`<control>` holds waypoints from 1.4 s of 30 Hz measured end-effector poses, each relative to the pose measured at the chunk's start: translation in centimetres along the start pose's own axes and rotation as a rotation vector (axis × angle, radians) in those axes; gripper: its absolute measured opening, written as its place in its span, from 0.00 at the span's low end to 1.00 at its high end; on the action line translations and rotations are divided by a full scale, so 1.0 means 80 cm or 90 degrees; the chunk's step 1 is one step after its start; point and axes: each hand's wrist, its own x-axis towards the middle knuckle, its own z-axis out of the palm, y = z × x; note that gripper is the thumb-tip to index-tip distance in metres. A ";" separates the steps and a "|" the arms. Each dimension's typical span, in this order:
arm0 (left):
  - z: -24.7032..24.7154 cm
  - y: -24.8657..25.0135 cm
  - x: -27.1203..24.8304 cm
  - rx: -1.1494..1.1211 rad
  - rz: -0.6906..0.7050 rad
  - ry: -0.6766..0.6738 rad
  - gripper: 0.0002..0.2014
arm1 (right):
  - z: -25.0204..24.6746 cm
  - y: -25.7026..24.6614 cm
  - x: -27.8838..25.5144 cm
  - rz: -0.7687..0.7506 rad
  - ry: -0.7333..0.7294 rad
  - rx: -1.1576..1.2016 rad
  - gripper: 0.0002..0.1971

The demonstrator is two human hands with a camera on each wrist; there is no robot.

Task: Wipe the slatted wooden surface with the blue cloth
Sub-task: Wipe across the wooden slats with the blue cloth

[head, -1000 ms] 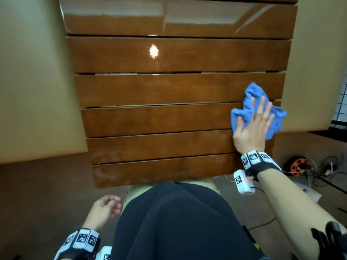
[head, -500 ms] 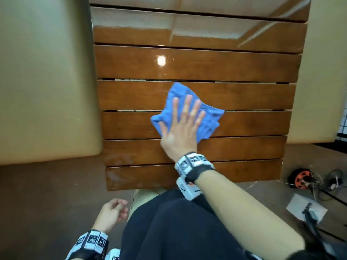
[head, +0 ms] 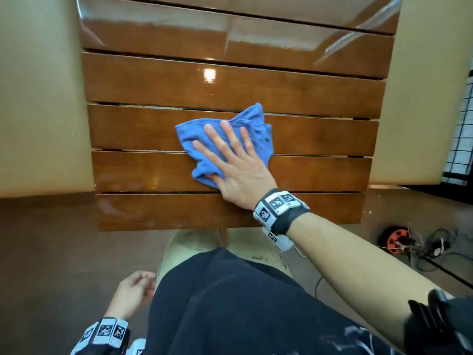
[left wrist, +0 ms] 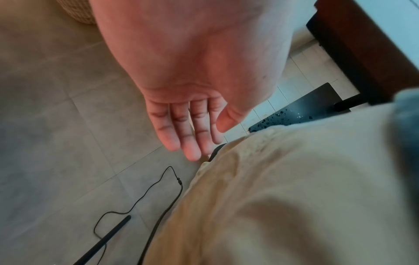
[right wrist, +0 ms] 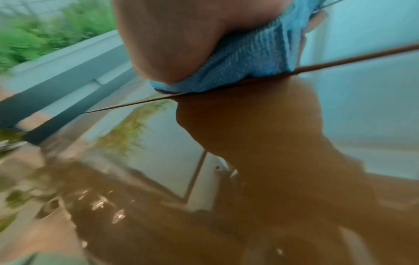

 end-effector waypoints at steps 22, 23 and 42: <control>0.070 -0.096 0.006 0.033 0.012 0.047 0.11 | 0.035 -0.072 -0.015 0.326 0.097 0.057 0.39; 0.066 -0.105 0.011 0.004 0.005 0.045 0.11 | 0.036 -0.095 0.001 0.288 0.087 0.059 0.38; -0.066 -0.193 0.043 -0.131 0.002 0.052 0.08 | 0.073 -0.298 0.071 -0.074 -0.015 -0.034 0.31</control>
